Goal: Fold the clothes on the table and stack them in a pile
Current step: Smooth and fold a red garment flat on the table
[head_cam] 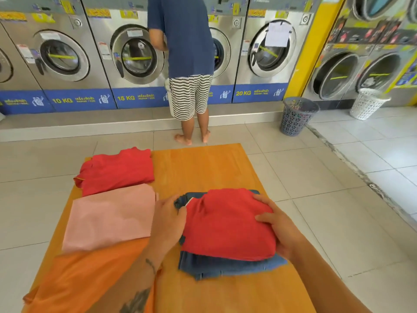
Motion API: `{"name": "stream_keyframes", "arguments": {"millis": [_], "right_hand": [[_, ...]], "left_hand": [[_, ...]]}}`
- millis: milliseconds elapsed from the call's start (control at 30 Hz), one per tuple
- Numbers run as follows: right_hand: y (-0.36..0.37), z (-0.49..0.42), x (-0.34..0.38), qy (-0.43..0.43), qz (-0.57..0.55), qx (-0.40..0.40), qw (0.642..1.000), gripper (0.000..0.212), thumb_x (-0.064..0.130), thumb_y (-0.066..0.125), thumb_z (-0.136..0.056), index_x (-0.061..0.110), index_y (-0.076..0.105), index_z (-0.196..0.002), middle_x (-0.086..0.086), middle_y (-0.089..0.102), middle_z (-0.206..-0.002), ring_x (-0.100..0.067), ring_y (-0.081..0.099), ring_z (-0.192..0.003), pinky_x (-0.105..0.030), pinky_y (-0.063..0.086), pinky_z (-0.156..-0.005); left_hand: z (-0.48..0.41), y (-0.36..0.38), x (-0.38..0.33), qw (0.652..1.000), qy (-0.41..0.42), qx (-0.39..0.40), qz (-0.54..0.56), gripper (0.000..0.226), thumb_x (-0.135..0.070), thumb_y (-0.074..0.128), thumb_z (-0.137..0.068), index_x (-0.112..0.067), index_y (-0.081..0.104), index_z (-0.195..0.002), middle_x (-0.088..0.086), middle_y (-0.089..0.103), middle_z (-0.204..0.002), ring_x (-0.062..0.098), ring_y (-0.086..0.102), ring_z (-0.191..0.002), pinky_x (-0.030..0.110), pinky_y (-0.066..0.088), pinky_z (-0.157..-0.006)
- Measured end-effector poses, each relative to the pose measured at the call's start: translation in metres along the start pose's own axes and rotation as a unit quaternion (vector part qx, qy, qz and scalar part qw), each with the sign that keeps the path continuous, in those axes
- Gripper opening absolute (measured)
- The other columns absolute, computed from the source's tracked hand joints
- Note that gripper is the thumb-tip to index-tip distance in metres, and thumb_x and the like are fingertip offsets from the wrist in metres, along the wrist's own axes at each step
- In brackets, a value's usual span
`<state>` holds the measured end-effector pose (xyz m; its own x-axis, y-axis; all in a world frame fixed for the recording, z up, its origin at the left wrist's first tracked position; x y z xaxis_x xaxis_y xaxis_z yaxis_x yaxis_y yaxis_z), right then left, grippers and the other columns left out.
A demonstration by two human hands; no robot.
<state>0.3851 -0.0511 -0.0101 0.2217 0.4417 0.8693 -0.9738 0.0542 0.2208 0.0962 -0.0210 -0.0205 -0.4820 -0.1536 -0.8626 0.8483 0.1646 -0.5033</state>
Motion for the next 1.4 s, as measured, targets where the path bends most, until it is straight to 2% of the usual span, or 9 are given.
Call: {"name": "stream_keyframes", "arguments": {"millis": [233, 333, 533, 633, 800, 933, 1067, 1200, 1400], "right_hand": [[0.065, 0.083, 0.017, -0.076, 0.174, 0.039, 0.981, 0.062, 0.014, 0.064, -0.069, 0.045, 0.062, -0.123, 0.009, 0.053, -0.134, -0.028, 0.060, -0.113, -0.050, 0.055, -0.092], [0.117, 0.096, 0.028, -0.109, 0.195, 0.082, 0.971, 0.058, 0.002, 0.062, -0.080, 0.043, 0.064, -0.121, 0.011, 0.057, -0.127, -0.022, 0.064, -0.105, -0.043, 0.057, -0.086], [0.231, 0.105, 0.020, -0.104, 0.160, 0.213, 0.958, 0.059, 0.001, 0.061, -0.077, 0.037, 0.065, -0.123, 0.001, 0.060, -0.132, -0.022, 0.065, -0.100, -0.034, 0.054, -0.076], [0.283, 0.107, 0.008, -0.085, 0.119, 0.284, 0.947, 0.060, 0.002, 0.061, -0.078, 0.035, 0.062, -0.129, 0.002, 0.066, -0.130, -0.025, 0.067, -0.105, -0.035, 0.056, -0.078], [0.318, 0.086, -0.046, -0.004, 0.074, 0.306, 0.949, 0.059, -0.002, 0.059, -0.084, 0.034, 0.062, -0.130, -0.006, 0.063, -0.133, -0.031, 0.066, -0.107, -0.043, 0.058, -0.080], [0.283, 0.057, -0.129, 0.060, 0.267, 0.211, 0.938, 0.059, -0.008, 0.055, -0.085, 0.035, 0.061, -0.124, -0.004, 0.054, -0.131, -0.028, 0.060, -0.106, -0.039, 0.054, -0.080], [0.250, 0.051, -0.177, 0.062, 0.430, 0.182, 0.882, 0.065, -0.010, 0.049, -0.081, 0.042, 0.054, -0.120, -0.002, 0.053, -0.112, -0.019, 0.057, -0.083, -0.031, 0.047, -0.067], [0.258, 0.050, -0.154, 0.058, 0.365, 0.156, 0.916, 0.067, -0.007, 0.048, -0.079, 0.049, 0.060, -0.113, 0.002, 0.051, -0.123, -0.020, 0.058, -0.097, -0.026, 0.050, -0.068], [0.367, 0.085, -0.091, 0.002, 0.212, 0.253, 0.944, 0.068, -0.004, 0.052, -0.071, 0.043, 0.068, -0.117, 0.005, 0.056, -0.131, -0.026, 0.058, -0.113, -0.039, 0.054, -0.090]], "left_hand": [[0.052, 0.021, 0.015, 0.988, 0.083, 0.116, 0.066, 0.042, -0.016, 0.059, -0.092, -0.035, 0.058, -0.129, -0.011, 0.057, -0.128, 0.011, 0.055, -0.117, 0.039, 0.046, -0.098], [0.074, 0.003, 0.025, 0.972, 0.034, 0.137, 0.190, 0.047, -0.008, 0.056, -0.095, -0.045, 0.058, -0.123, -0.002, 0.064, -0.117, 0.013, 0.062, -0.095, 0.027, 0.052, -0.076], [0.094, -0.107, 0.051, 0.962, 0.014, 0.007, 0.272, 0.045, -0.008, 0.049, -0.097, -0.036, 0.055, -0.132, -0.004, 0.055, -0.133, 0.010, 0.059, -0.113, 0.031, 0.053, -0.089], [0.107, -0.182, 0.072, 0.966, 0.026, -0.101, 0.237, 0.044, -0.010, 0.049, -0.096, -0.035, 0.054, -0.132, -0.006, 0.054, -0.135, 0.011, 0.057, -0.117, 0.040, 0.050, -0.096], [0.126, -0.265, 0.100, 0.972, 0.047, -0.219, 0.076, 0.049, -0.023, 0.050, -0.087, -0.038, 0.051, -0.134, -0.009, 0.049, -0.131, -0.002, 0.049, -0.112, 0.024, 0.040, -0.095], [0.134, -0.237, 0.138, 0.983, -0.012, -0.146, -0.112, 0.053, -0.028, 0.052, -0.089, -0.029, 0.044, -0.142, -0.002, 0.038, -0.145, 0.019, 0.044, -0.127, 0.040, 0.039, -0.105], [0.156, -0.176, 0.176, 0.956, -0.039, -0.028, -0.290, 0.064, -0.051, 0.032, -0.091, -0.040, 0.018, -0.152, 0.001, 0.015, -0.161, 0.023, 0.013, -0.146, 0.049, 0.007, -0.119], [0.156, -0.183, 0.175, 0.958, -0.033, -0.073, -0.274, 0.064, -0.052, 0.031, -0.088, -0.043, 0.020, -0.151, -0.004, 0.017, -0.160, 0.020, 0.011, -0.146, 0.053, 0.001, -0.118], [0.150, -0.241, 0.149, 0.981, -0.012, -0.179, -0.079, 0.056, -0.039, 0.041, -0.088, -0.034, 0.043, -0.144, -0.001, 0.035, -0.153, 0.021, 0.038, -0.135, 0.049, 0.024, -0.114]]}}
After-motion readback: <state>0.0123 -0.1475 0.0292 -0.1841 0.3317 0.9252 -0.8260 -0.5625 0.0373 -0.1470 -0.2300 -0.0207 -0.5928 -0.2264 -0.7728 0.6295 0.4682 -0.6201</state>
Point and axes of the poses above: each hand's wrist, its own z-axis away from the middle knuckle, its own y-axis out of the palm, x = y × z, the point moved 9 cm from there along -z, towards the middle knuckle
